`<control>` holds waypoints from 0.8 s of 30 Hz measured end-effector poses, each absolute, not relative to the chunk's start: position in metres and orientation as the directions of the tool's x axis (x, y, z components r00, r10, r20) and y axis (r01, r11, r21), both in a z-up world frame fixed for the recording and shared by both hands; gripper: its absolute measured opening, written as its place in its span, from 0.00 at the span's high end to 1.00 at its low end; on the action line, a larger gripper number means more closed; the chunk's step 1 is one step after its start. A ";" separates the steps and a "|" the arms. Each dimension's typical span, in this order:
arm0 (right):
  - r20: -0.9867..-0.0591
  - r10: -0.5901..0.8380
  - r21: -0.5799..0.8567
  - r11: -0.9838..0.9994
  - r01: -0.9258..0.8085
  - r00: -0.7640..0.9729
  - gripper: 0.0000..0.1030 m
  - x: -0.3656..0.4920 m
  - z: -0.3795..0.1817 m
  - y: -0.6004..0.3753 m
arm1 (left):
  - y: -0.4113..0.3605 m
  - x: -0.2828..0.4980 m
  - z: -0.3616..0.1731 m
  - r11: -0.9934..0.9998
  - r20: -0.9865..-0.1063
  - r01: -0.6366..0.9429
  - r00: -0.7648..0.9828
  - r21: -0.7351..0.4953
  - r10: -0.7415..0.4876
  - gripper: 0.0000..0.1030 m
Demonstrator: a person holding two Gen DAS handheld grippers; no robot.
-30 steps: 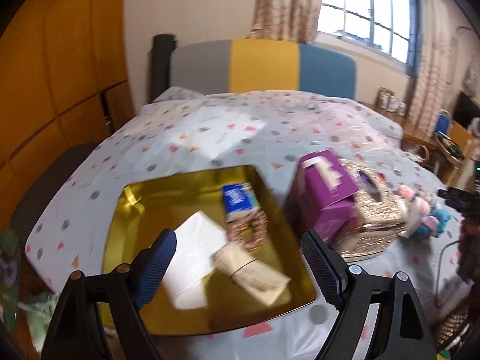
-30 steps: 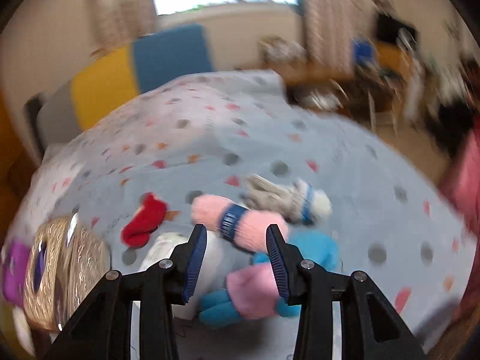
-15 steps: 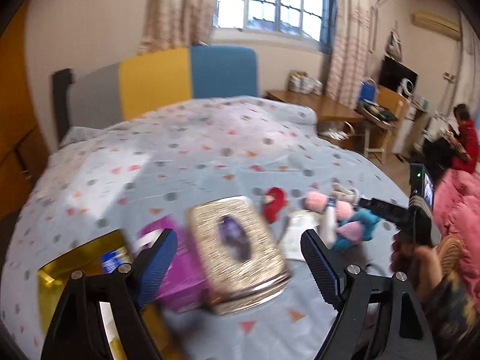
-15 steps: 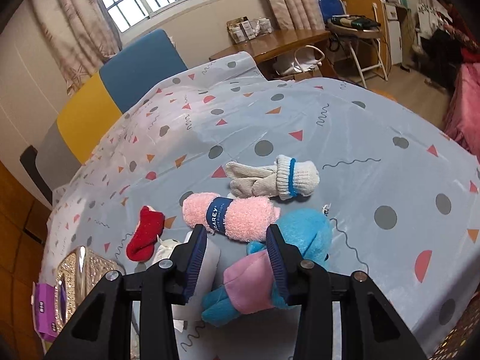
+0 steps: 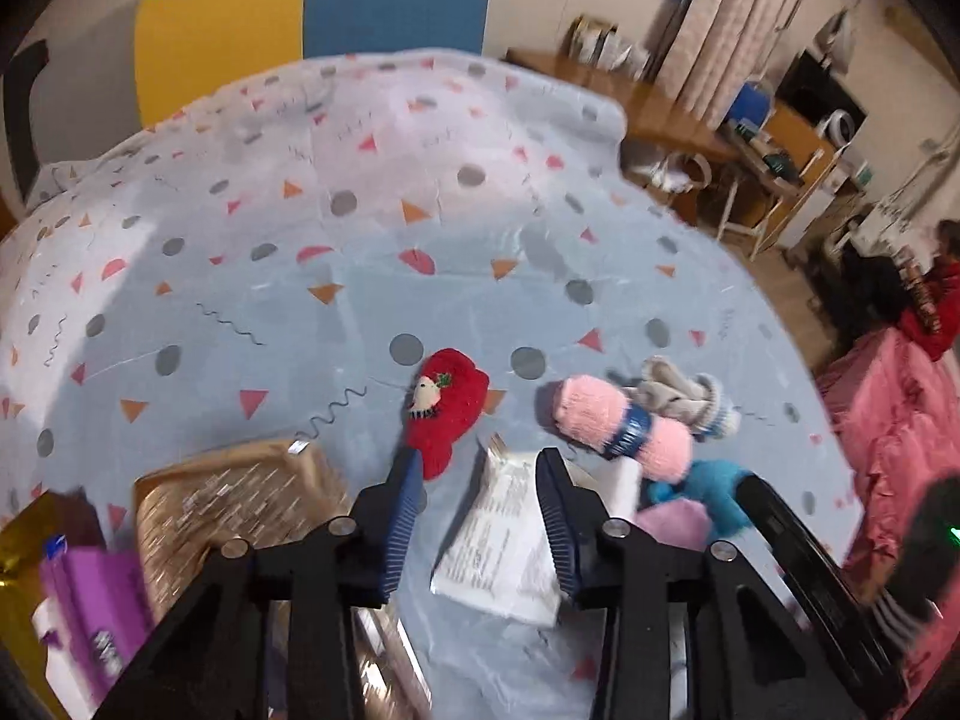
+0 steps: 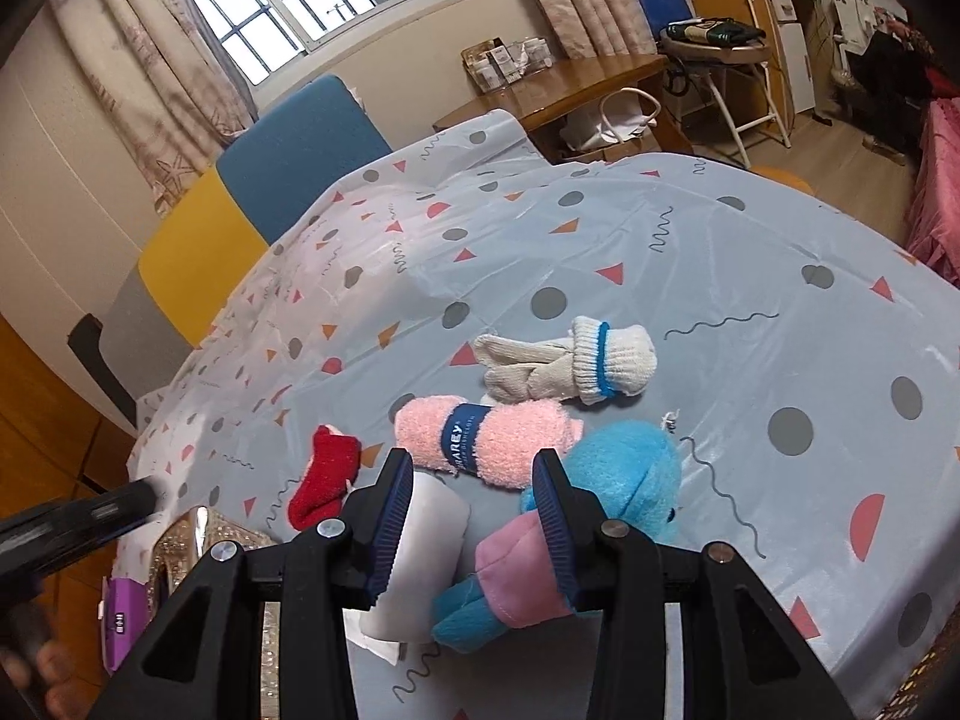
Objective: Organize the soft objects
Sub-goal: 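Grasp the red sock with the left gripper, then lift the red sock with the left gripper while the right grasps the white foam roll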
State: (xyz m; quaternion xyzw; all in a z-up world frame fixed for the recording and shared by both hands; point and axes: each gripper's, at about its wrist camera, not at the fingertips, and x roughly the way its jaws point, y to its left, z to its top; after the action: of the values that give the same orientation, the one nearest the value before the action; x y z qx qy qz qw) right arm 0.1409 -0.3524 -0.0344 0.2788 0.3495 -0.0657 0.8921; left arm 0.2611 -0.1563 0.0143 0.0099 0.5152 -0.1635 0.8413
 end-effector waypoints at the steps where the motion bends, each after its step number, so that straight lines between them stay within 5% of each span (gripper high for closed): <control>1: -0.659 0.085 0.457 0.834 0.309 0.747 0.59 0.141 -0.035 -0.352 | -0.164 0.267 0.008 0.946 -0.878 0.290 0.403 -0.146 -0.259 0.62; 7: -0.648 0.137 0.496 0.823 0.278 0.749 0.59 0.144 -0.036 -0.352 | -0.184 0.305 -0.037 0.974 -0.923 0.196 0.342 -0.113 -0.176 0.60; 12: -0.638 0.164 0.522 0.810 0.266 0.752 0.59 0.145 -0.037 -0.353 | -0.197 0.320 -0.064 0.980 -0.943 0.196 0.316 -0.040 -0.101 0.37; 19: -0.628 0.193 0.550 0.795 0.255 0.754 0.59 0.145 -0.039 -0.354 | -0.203 0.342 -0.097 0.985 -0.958 0.171 0.286 0.038 -0.013 0.33; 20: -0.629 0.194 0.550 0.796 0.254 0.753 0.59 0.145 -0.039 -0.354 | -0.203 0.345 -0.101 0.985 -0.960 0.166 0.281 0.037 -0.012 0.38; 21: -0.630 0.195 0.550 0.796 0.254 0.752 0.59 0.145 -0.039 -0.354 | -0.203 0.346 -0.104 0.985 -0.961 0.167 0.275 0.032 -0.016 0.56; 24: -0.628 0.198 0.552 0.795 0.251 0.753 0.59 0.145 -0.039 -0.354 | -0.208 0.342 -0.107 0.975 -0.953 0.214 0.302 0.059 -0.009 0.76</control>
State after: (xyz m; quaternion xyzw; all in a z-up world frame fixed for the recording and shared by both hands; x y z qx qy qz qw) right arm 0.1454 -0.3537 -0.0392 0.3199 0.3514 -0.0150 0.8798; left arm 0.3423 -0.2078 -0.1068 0.0876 0.5868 -0.0695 0.8020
